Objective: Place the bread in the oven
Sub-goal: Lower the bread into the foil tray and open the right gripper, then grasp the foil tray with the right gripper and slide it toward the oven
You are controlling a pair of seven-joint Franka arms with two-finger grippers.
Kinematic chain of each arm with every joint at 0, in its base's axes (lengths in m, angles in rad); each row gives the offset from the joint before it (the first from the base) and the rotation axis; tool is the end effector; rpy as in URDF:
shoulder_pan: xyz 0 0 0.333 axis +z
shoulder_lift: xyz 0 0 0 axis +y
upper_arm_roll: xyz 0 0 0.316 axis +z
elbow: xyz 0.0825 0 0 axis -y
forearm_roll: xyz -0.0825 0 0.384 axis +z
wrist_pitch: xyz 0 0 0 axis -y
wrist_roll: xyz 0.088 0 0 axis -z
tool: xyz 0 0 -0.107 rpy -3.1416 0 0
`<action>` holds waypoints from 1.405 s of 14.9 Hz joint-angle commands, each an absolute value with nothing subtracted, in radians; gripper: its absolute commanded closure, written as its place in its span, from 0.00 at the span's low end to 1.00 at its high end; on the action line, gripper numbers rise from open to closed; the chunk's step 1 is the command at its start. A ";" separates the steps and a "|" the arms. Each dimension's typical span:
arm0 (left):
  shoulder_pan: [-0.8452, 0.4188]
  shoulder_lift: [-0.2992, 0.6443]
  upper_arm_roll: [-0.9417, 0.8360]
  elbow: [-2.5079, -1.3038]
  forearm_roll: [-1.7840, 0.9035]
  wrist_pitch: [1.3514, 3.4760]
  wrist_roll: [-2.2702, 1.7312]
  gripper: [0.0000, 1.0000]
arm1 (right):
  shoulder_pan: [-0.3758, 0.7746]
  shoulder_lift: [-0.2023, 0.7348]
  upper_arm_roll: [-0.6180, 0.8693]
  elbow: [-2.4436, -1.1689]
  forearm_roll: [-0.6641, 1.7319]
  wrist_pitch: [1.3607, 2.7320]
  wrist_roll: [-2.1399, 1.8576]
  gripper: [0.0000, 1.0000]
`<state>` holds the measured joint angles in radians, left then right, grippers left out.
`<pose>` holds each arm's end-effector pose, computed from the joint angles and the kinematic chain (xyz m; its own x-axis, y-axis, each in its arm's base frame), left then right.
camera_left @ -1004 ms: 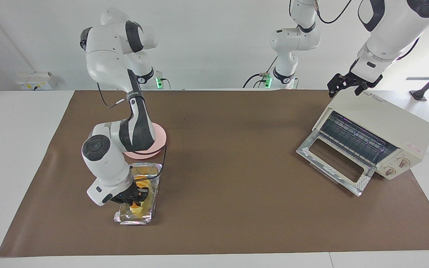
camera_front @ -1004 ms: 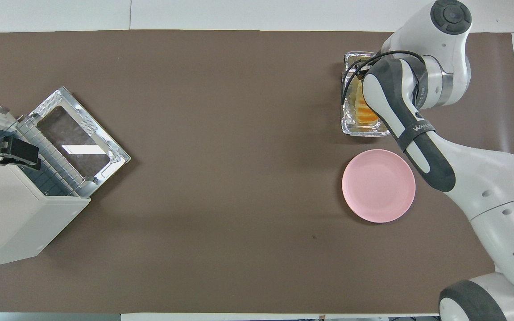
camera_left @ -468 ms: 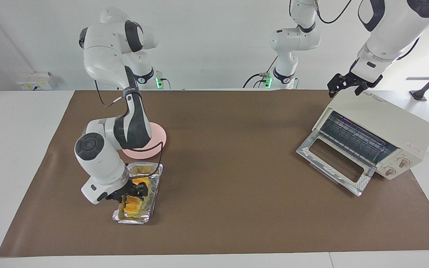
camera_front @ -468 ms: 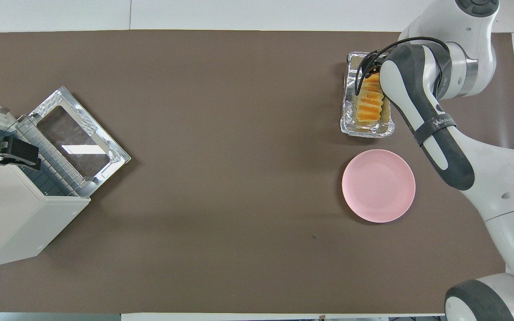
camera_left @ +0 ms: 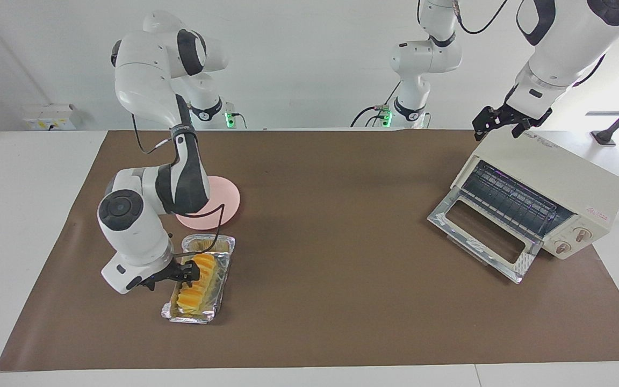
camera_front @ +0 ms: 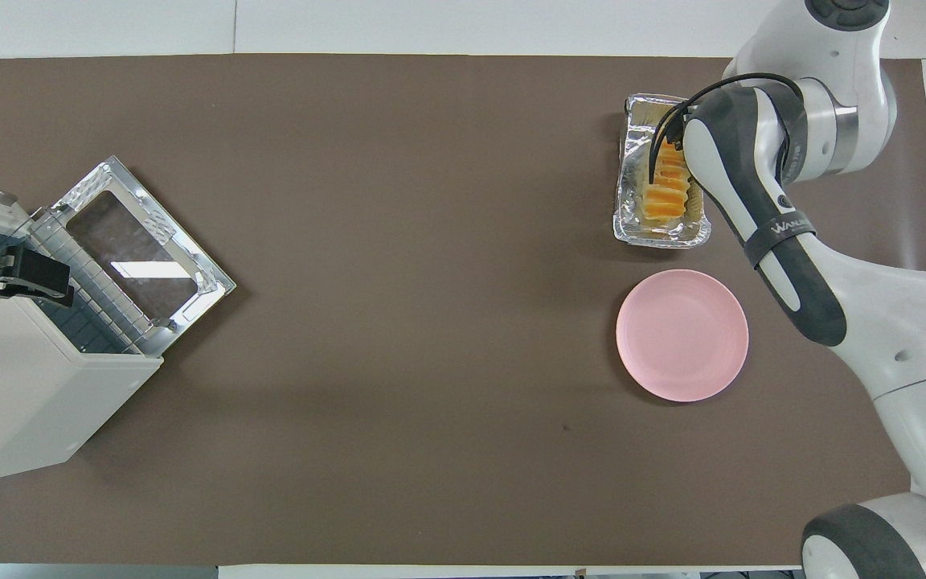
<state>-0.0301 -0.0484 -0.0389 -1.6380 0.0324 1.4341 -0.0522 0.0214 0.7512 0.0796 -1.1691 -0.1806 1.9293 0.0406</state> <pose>0.5220 -0.0327 0.6086 0.9882 -0.0113 -0.1528 -0.0179 -0.9989 -0.0423 0.7530 0.0467 0.3490 0.9947 0.1018 0.0133 0.0996 -0.9884 0.1148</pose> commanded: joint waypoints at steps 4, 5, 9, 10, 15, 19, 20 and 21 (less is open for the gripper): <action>-0.018 -0.067 -0.046 -1.649 0.023 1.425 -0.061 0.00 | 0.003 0.650 0.078 -1.417 -0.224 2.097 -0.008 0.23; -0.018 -0.066 -0.046 -1.649 0.023 1.425 -0.061 0.00 | 0.002 0.647 0.080 -1.430 -0.224 2.114 -0.009 0.32; -0.018 -0.067 -0.046 -1.649 0.023 1.425 -0.061 0.00 | -0.018 0.646 0.083 -1.446 -0.201 2.180 0.002 1.00; -0.018 -0.067 -0.046 -1.649 0.023 1.425 -0.061 0.00 | -0.018 0.646 0.083 -1.451 -0.187 2.195 0.009 1.00; -0.018 -0.067 -0.046 -1.649 0.023 1.425 -0.061 0.00 | -0.012 0.646 0.089 -1.434 -0.167 2.178 0.015 1.00; -0.018 -0.067 -0.046 -1.649 0.023 1.425 -0.061 0.00 | 0.021 0.635 0.091 -1.341 -0.095 1.987 0.028 1.00; -0.018 -0.067 -0.046 -1.649 0.023 1.425 -0.061 0.00 | 0.029 0.635 0.091 -1.292 -0.091 1.915 0.047 1.00; -0.018 -0.066 -0.046 -1.649 0.023 1.425 -0.061 0.00 | 0.037 0.640 0.094 -1.226 -0.086 1.842 0.064 1.00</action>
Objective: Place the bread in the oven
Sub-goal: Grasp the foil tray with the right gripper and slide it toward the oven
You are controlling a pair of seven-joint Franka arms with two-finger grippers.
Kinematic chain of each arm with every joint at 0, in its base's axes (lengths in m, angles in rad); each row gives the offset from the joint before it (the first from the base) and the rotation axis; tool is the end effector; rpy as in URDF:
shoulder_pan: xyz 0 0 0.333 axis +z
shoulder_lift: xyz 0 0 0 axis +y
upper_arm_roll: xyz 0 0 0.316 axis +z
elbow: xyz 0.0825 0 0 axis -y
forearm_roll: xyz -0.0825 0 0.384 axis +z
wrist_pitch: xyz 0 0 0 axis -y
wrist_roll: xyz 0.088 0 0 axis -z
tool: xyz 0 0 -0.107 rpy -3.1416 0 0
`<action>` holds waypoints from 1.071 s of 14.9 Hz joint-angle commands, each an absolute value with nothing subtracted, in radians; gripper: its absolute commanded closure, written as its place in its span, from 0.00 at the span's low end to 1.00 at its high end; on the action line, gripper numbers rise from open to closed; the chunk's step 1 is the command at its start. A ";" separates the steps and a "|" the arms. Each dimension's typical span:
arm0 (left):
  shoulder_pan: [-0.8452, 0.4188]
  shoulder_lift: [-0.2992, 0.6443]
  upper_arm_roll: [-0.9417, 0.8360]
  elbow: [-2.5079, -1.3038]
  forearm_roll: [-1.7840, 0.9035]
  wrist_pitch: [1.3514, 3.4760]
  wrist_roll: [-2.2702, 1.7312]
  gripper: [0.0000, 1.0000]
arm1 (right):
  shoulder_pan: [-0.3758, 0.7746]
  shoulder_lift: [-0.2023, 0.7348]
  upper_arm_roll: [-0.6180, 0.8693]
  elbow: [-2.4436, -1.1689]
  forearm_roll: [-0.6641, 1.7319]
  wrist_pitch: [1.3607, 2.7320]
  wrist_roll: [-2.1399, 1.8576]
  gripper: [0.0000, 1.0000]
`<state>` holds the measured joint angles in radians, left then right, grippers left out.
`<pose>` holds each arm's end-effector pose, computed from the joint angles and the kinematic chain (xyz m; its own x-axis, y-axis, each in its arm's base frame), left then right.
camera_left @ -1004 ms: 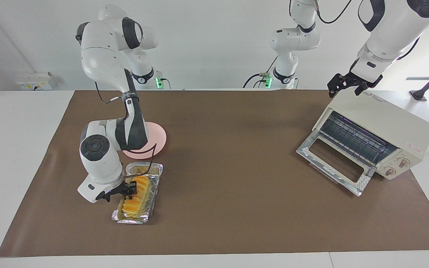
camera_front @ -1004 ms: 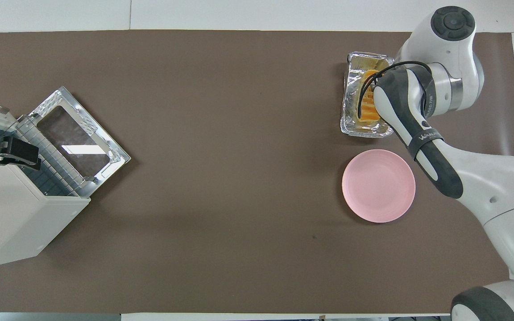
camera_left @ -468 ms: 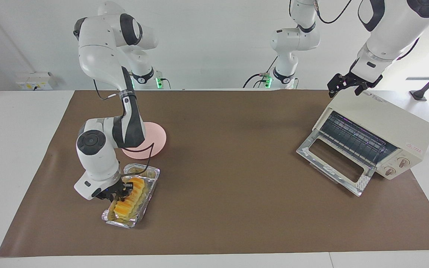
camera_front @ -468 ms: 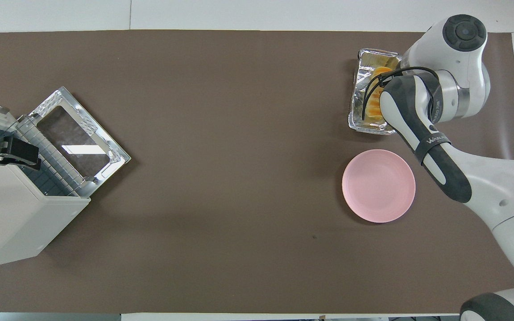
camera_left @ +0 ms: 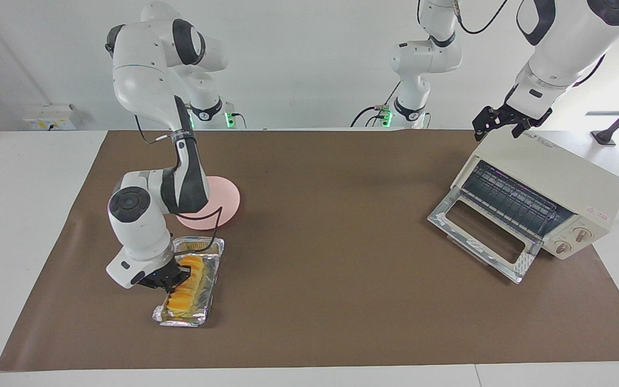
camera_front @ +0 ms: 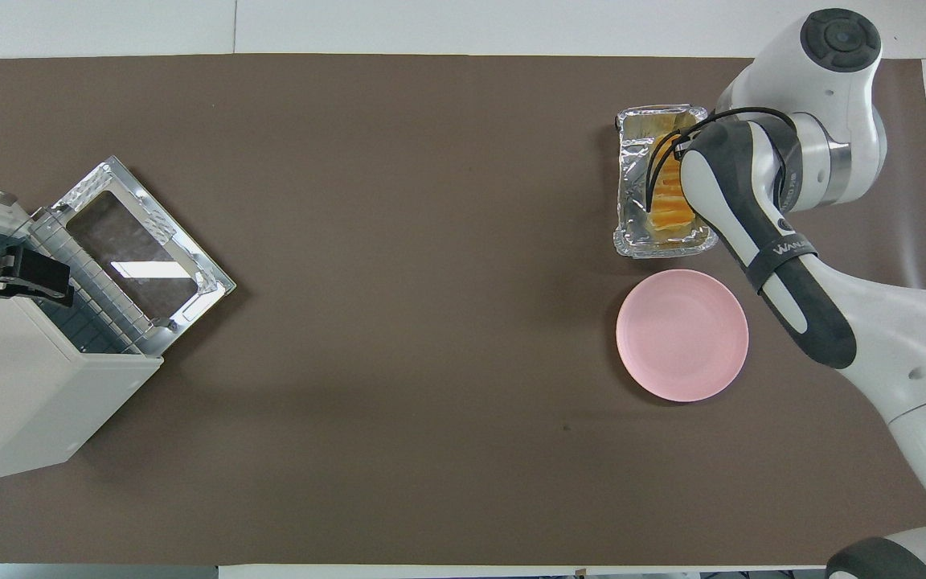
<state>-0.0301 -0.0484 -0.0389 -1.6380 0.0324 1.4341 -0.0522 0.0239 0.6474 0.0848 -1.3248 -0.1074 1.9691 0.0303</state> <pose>0.5220 -0.0327 0.6086 0.9882 -0.0113 -0.1528 -0.0179 -0.9989 -0.0423 0.7276 0.0587 0.3552 0.9947 0.1029 0.0002 0.1027 -0.9936 0.0479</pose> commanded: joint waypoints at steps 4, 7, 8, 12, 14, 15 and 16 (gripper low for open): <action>-0.018 -0.067 -0.046 -1.649 0.023 1.425 -0.061 0.00 | 0.182 0.637 0.110 -1.108 -0.005 1.733 0.262 1.00; -0.018 -0.066 -0.046 -1.649 0.023 1.425 -0.061 0.00 | 0.340 0.637 0.106 -1.101 0.064 1.819 0.411 1.00; -0.018 -0.066 -0.046 -1.649 0.023 1.425 -0.061 0.00 | 0.372 0.638 0.106 -1.115 0.078 1.854 0.432 1.00; -0.018 -0.067 -0.046 -1.649 0.023 1.425 -0.061 0.00 | 0.475 0.640 0.104 -1.285 0.074 2.058 0.494 1.00; -0.018 -0.067 -0.046 -1.649 0.023 1.425 -0.061 0.00 | 0.485 0.615 0.106 -1.412 0.067 2.187 0.489 1.00; -0.018 -0.067 -0.046 -1.649 0.023 1.425 -0.061 0.00 | 0.508 0.615 0.106 -1.445 0.066 2.228 0.488 1.00; -0.018 -0.066 -0.046 -1.649 0.023 1.425 -0.061 0.00 | 0.523 0.615 0.104 -1.465 0.064 2.252 0.486 1.00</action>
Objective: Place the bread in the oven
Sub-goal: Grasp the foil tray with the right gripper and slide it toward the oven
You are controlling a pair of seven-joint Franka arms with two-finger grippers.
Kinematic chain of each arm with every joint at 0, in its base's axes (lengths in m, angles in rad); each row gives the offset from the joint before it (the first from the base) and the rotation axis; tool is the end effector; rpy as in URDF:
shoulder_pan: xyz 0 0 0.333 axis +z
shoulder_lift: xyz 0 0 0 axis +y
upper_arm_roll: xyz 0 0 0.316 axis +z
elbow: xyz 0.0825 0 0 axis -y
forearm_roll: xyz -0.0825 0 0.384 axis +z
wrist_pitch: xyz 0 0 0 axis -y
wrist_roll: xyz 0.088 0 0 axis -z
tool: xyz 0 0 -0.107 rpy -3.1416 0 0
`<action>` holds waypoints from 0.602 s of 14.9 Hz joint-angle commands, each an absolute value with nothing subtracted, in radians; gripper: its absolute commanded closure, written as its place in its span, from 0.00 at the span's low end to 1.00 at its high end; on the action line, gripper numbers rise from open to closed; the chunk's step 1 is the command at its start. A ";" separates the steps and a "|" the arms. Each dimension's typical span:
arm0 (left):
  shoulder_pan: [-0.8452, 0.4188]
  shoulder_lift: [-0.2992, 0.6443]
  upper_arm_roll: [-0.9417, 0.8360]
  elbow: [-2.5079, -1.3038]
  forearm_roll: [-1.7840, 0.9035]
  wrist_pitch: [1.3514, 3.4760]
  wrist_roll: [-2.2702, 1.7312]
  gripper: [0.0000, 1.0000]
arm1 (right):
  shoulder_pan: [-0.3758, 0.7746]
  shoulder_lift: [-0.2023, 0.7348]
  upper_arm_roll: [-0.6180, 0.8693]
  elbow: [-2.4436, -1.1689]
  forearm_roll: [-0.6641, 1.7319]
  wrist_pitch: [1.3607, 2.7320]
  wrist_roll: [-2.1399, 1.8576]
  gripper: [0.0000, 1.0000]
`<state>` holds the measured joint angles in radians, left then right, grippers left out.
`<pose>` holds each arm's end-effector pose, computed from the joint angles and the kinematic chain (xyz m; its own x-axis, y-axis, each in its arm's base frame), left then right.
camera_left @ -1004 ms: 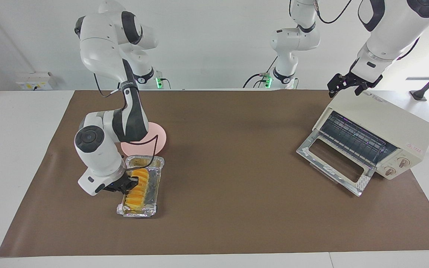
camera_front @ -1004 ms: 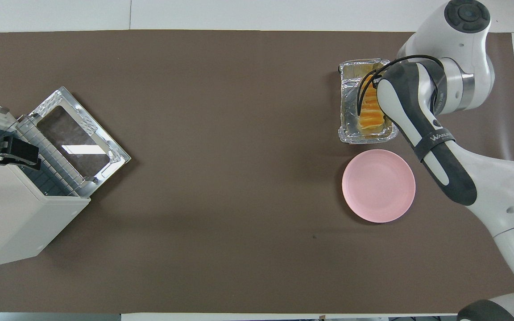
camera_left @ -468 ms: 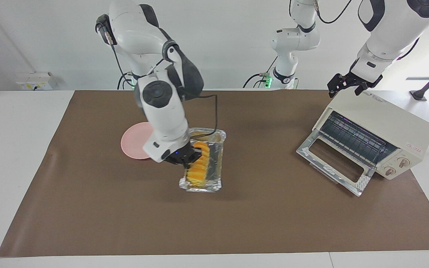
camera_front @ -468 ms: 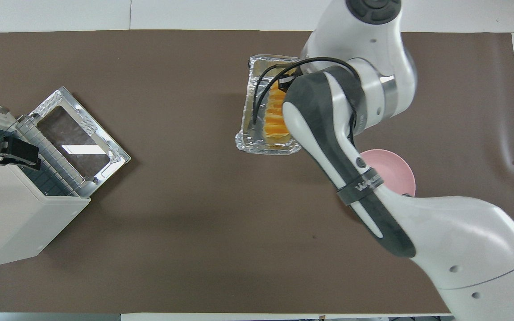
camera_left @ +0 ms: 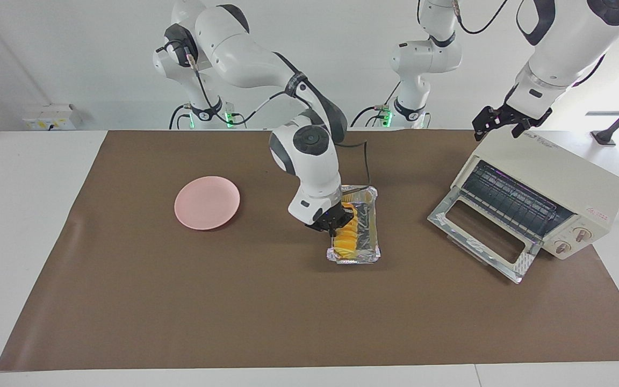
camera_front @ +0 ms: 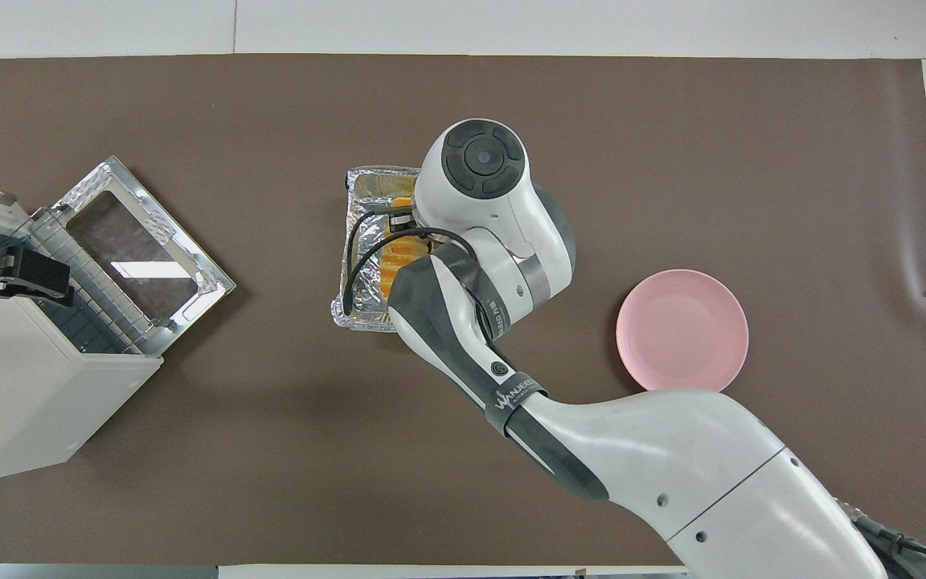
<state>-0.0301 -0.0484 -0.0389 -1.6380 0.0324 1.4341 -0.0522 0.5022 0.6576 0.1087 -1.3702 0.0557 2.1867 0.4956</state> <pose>0.5220 -0.0327 0.6086 0.9882 -0.0113 -0.1528 -0.0179 -0.9989 -0.0423 0.6177 0.4134 0.3478 0.9952 0.0512 0.0836 0.0653 -0.9820 -0.1772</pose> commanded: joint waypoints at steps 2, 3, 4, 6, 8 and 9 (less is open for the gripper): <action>-0.018 -0.067 -0.046 -1.649 0.023 1.425 -0.061 0.00 | 0.523 0.615 0.104 -1.479 0.064 2.260 0.486 1.00; -0.018 -0.067 -0.046 -1.649 0.023 1.425 -0.061 0.00 | 0.523 0.614 0.104 -1.476 0.066 2.255 0.489 1.00; -0.018 -0.067 -0.046 -1.649 0.023 1.425 -0.061 0.00 | 0.522 0.614 0.104 -1.468 0.067 2.246 0.494 0.94; -0.018 -0.067 -0.046 -1.649 0.023 1.425 -0.061 0.00 | 0.523 0.609 0.103 -1.459 0.078 2.215 0.508 0.00; -0.018 -0.067 -0.046 -1.649 0.023 1.425 -0.061 0.00 | 0.508 0.611 0.101 -1.381 0.083 2.102 0.529 0.00; -0.018 -0.067 -0.046 -1.649 0.023 1.425 -0.061 0.00 | 0.499 0.612 0.097 -1.332 0.084 2.030 0.529 0.00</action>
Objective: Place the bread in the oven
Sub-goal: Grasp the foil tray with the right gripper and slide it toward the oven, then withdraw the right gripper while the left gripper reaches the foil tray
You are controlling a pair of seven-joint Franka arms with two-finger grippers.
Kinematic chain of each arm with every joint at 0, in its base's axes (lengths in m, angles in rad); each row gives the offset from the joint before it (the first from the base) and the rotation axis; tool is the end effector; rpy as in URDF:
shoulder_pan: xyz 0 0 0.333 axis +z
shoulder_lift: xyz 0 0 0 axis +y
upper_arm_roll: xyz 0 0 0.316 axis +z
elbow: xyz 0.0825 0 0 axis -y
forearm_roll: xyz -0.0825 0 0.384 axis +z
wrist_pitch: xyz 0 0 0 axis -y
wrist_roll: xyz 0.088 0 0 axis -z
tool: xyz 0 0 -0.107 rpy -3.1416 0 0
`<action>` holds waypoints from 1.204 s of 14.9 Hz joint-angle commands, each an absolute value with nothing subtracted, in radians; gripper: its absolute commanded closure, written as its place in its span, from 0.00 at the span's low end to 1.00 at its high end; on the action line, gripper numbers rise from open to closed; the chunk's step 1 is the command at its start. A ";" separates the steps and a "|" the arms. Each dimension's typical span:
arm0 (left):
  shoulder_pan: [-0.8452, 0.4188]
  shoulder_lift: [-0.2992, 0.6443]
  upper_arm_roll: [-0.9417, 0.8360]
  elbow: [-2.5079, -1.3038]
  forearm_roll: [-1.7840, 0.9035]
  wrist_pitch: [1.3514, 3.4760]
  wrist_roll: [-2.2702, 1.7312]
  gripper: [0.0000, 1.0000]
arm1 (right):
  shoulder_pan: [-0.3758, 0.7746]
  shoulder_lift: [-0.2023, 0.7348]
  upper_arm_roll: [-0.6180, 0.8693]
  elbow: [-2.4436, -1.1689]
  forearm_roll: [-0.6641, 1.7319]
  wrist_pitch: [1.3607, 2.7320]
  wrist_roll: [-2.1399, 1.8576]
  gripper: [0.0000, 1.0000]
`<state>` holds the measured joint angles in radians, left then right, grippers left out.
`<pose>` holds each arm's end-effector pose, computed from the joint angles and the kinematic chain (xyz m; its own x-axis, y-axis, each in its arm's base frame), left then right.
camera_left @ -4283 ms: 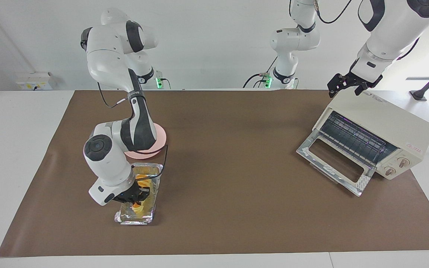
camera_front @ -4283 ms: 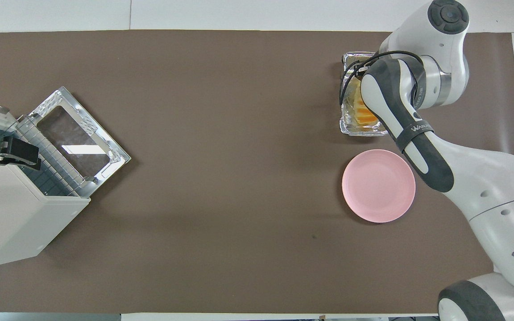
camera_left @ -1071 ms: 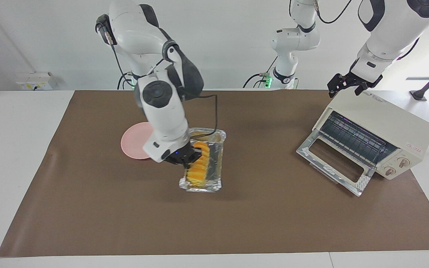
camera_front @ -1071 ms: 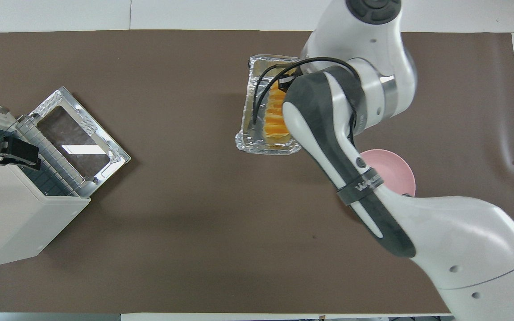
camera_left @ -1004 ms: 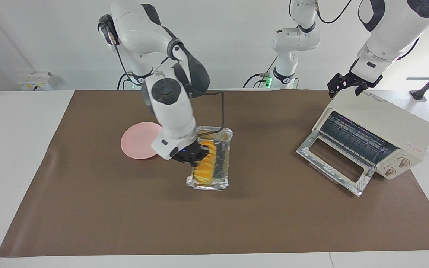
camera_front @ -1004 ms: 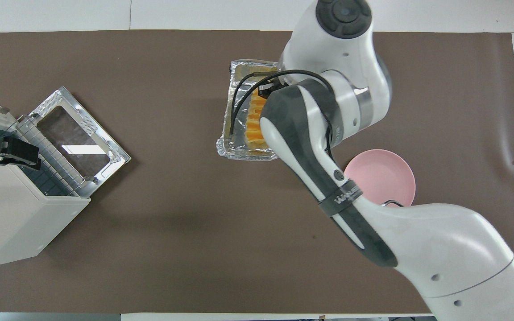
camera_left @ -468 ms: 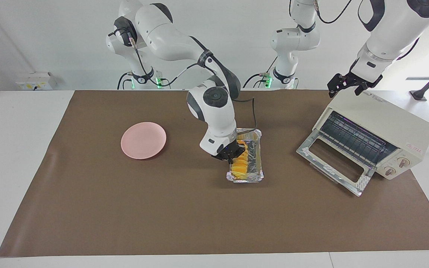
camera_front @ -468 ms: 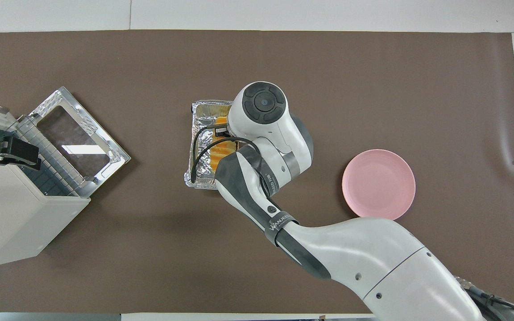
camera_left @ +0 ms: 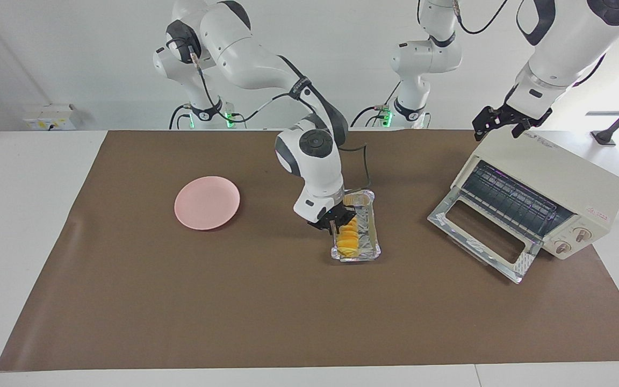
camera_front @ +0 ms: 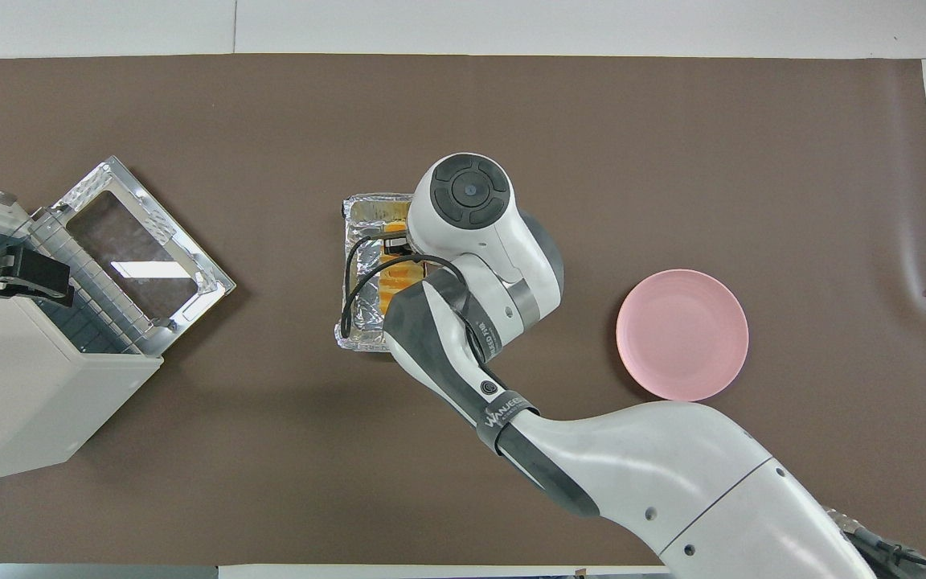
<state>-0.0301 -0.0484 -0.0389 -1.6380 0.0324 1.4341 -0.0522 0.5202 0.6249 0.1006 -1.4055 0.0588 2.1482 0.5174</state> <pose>0.5220 -0.0327 0.6086 0.9882 -0.0113 -0.1528 -0.0179 -0.9989 -0.0423 0.6030 0.4159 0.3506 0.9978 0.0481 0.0466 0.0548 -0.9865 -0.1546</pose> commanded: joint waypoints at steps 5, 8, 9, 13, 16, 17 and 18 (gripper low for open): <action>-0.028 -0.066 -0.048 -1.648 0.023 1.445 -0.063 0.00 | 0.332 0.525 0.094 -1.261 0.086 1.849 0.490 0.00; -0.115 -0.071 -0.060 -1.667 0.021 1.515 -0.066 0.00 | 0.207 0.430 0.084 -1.285 0.074 1.722 0.249 0.00; -0.185 -0.077 -0.060 -1.701 0.021 1.573 -0.090 0.00 | 0.168 0.399 0.080 -1.296 0.058 1.685 0.165 0.00; -0.411 0.046 -0.061 -1.707 -0.030 1.771 -0.408 0.00 | 0.020 0.307 0.077 -1.301 0.022 1.542 -0.027 0.00; -0.544 0.207 -0.058 -1.697 -0.037 1.946 -0.547 0.00 | -0.057 0.220 0.077 -1.354 0.005 1.474 -0.086 0.00; -0.570 0.236 -0.060 -1.707 -0.035 1.986 -0.578 0.00 | -0.072 0.181 0.077 -1.389 0.005 1.462 -0.089 0.00; -0.595 0.256 -0.060 -1.732 -0.035 2.014 -0.587 0.00 | -0.089 0.134 0.077 -1.432 0.005 1.451 -0.106 0.00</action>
<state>-0.5445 0.1981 -0.0812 -1.7176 -0.0167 1.9501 -0.5517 -0.0585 0.2517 0.0645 -1.2997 0.0168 1.4534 -0.0752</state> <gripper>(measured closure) 0.000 0.000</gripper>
